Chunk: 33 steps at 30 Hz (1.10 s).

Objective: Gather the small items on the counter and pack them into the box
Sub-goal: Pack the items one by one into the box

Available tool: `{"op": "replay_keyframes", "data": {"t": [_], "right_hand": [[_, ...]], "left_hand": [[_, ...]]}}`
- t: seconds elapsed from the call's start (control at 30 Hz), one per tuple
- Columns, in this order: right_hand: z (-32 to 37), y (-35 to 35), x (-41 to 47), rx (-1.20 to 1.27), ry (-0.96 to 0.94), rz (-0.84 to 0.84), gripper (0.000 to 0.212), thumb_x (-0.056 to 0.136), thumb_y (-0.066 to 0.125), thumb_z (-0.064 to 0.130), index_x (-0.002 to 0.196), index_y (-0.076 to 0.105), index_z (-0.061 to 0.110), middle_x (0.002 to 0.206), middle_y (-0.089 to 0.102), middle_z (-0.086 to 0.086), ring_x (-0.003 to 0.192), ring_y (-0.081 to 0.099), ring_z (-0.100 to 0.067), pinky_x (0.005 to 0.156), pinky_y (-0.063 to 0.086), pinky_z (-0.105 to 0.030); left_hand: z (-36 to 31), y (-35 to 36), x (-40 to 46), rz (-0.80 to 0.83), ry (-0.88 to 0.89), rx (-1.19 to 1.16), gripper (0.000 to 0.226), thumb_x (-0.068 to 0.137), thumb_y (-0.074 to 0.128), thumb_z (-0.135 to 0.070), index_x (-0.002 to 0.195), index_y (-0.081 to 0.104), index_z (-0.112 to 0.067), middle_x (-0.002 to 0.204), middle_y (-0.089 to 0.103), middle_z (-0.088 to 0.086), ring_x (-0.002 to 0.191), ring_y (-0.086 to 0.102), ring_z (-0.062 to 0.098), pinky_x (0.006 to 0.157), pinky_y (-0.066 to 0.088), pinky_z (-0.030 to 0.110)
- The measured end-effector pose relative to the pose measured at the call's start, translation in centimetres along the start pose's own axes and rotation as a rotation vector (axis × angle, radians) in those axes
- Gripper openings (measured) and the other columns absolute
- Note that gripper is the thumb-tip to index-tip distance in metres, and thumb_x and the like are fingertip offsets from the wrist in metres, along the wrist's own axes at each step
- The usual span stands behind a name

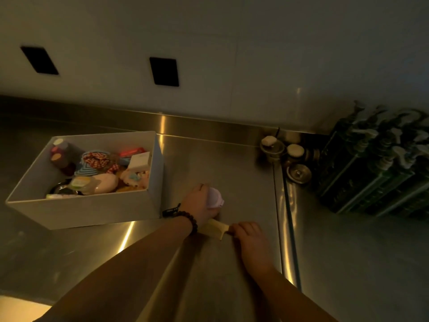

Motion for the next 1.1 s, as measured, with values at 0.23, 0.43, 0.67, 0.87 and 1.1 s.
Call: {"op": "replay_keyframes", "data": {"t": [0.23, 0.43, 0.67, 0.87, 1.1], "right_hand": [[1.2, -3.2, 2.2, 0.076, -0.054, -0.132, 0.036, 0.083, 0.045, 0.020, 0.114, 0.064, 0.019, 0.111, 0.061, -0.003, 0.104, 0.054, -0.024, 0.084, 0.032, -0.020], [4.4, -6.7, 5.7, 0.104, -0.155, -0.243, 0.033, 0.084, 0.060, 0.003, 0.114, 0.064, 0.014, 0.108, 0.061, -0.007, 0.097, 0.051, -0.022, 0.077, 0.029, -0.022], [10.1, -8.7, 10.1, 0.114, -0.254, -0.337, 0.035, 0.079, 0.062, -0.004, 0.111, 0.065, 0.010, 0.105, 0.061, -0.012, 0.094, 0.051, -0.027, 0.076, 0.034, -0.029], [14.7, -7.9, 11.9, 0.107, -0.205, -0.403, 0.039, 0.076, 0.065, -0.008, 0.112, 0.064, 0.006, 0.106, 0.061, -0.015, 0.095, 0.052, -0.031, 0.076, 0.037, -0.031], [19.6, -5.5, 13.2, 0.058, -0.107, -0.456, 0.031, 0.083, 0.059, -0.002, 0.112, 0.063, 0.008, 0.105, 0.062, -0.014, 0.096, 0.053, -0.030, 0.075, 0.041, -0.034]], "left_hand": [[-1.7, -8.0, -1.2, -0.230, 0.069, -0.169, 0.067, 0.076, 0.075, -0.035, 0.131, 0.042, -0.017, 0.130, 0.042, 0.002, 0.116, 0.046, 0.020, 0.092, 0.042, 0.026], [-0.5, -17.0, -3.7, -0.433, 0.078, -0.121, 0.070, 0.076, 0.075, -0.037, 0.134, 0.042, -0.015, 0.131, 0.044, 0.005, 0.115, 0.045, 0.017, 0.088, 0.038, 0.023], [7.5, -23.2, -5.7, -0.298, -0.022, -0.051, 0.068, 0.073, 0.075, -0.043, 0.129, 0.048, -0.016, 0.117, 0.054, -0.003, 0.104, 0.053, 0.016, 0.088, 0.049, 0.032], [14.7, -22.3, -3.8, 0.040, -0.041, 0.008, 0.067, 0.072, 0.076, -0.044, 0.129, 0.047, -0.028, 0.124, 0.052, -0.006, 0.110, 0.049, 0.013, 0.093, 0.045, 0.033], [17.3, -18.5, -0.4, 0.282, 0.249, 0.254, 0.055, 0.085, 0.064, -0.034, 0.136, 0.044, -0.025, 0.140, 0.044, 0.000, 0.129, 0.040, 0.020, 0.107, 0.034, 0.036]]}}
Point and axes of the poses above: each hand's wrist, its own x-axis towards the middle knuckle, its own y-axis out of the palm, z = x × y, the point moved 3 cm from there along x, towards the middle knuckle
